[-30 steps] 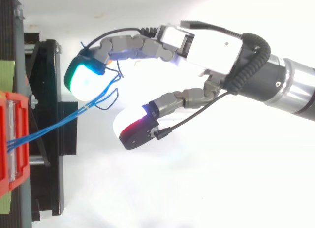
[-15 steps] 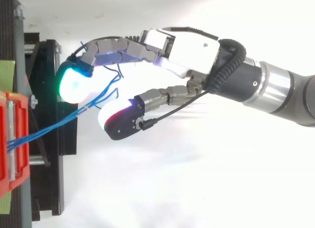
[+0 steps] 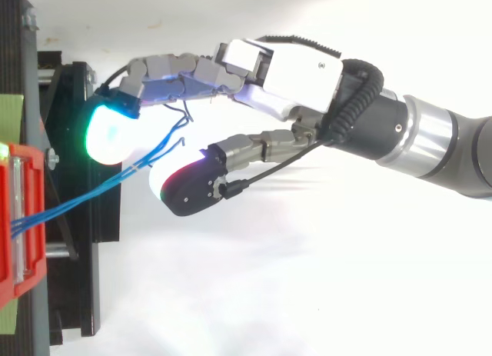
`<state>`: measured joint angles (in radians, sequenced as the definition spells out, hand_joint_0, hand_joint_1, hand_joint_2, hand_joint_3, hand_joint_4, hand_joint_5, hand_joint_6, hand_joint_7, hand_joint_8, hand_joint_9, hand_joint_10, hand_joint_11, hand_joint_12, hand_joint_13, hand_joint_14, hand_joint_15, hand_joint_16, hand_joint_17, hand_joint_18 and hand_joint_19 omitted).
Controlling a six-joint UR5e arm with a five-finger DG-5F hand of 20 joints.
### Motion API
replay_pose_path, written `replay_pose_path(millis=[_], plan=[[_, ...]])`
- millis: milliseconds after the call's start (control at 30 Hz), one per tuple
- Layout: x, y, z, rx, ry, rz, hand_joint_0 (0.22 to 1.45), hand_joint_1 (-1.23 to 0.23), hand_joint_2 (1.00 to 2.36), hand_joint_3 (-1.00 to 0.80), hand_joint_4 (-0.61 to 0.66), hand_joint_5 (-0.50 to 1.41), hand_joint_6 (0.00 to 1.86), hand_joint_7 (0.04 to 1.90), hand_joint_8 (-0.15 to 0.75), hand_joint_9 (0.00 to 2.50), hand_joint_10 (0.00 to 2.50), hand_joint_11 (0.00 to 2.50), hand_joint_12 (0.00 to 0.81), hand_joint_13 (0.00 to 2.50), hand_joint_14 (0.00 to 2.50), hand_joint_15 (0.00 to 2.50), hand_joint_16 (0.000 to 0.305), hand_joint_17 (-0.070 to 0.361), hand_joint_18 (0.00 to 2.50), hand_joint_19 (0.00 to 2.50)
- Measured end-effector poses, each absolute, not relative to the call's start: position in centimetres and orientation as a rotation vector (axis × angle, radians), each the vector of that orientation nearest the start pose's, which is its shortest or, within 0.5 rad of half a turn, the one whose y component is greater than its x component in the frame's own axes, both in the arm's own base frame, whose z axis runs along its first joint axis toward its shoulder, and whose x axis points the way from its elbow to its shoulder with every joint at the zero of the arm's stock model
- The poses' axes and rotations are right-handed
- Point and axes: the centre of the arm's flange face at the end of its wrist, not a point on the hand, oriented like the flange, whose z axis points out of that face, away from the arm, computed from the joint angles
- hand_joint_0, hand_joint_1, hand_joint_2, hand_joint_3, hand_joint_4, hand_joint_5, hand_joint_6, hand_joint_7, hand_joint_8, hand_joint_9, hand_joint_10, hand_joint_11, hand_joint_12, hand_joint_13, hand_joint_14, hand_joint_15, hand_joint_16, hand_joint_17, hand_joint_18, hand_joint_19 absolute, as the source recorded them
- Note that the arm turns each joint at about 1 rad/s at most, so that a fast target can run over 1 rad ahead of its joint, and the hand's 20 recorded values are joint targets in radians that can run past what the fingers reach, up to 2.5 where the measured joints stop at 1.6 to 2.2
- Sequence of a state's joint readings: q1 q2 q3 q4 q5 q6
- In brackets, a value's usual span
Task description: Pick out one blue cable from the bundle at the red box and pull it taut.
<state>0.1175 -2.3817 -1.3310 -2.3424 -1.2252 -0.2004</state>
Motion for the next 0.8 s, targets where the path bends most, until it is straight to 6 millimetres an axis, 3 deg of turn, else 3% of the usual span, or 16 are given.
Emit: replay_pose_path(millis=[433, 700, 800], plan=[[76.94, -7.18, 17.12, 1.052, 0.969, 1.073, 0.51, -0.71, 1.0, -0.5, 0.15, -0.16, 0.5, 1.13, 0.218, 0.54, 0.01, 0.27, 0.279, 0.46, 0.01, 0.25, 0.036, 0.082, 0.34, 0.49], [76.59, -7.43, 16.57, 1.047, 1.028, 1.022, 0.51, -0.69, 1.0, -0.5, 0.15, -0.15, 0.5, 1.14, 0.218, 0.55, 0.01, 0.28, 0.279, 0.47, 0.01, 0.25, 0.036, 0.082, 0.35, 0.49], [76.51, -7.66, 16.5, 1.048, 1.035, 1.008, 0.54, -0.61, 1.0, -0.5, 0.13, -0.14, 0.5, 1.22, 0.218, 0.59, 0.01, 0.29, 0.272, 0.49, 0.01, 0.28, 0.035, 0.078, 0.34, 0.52]])
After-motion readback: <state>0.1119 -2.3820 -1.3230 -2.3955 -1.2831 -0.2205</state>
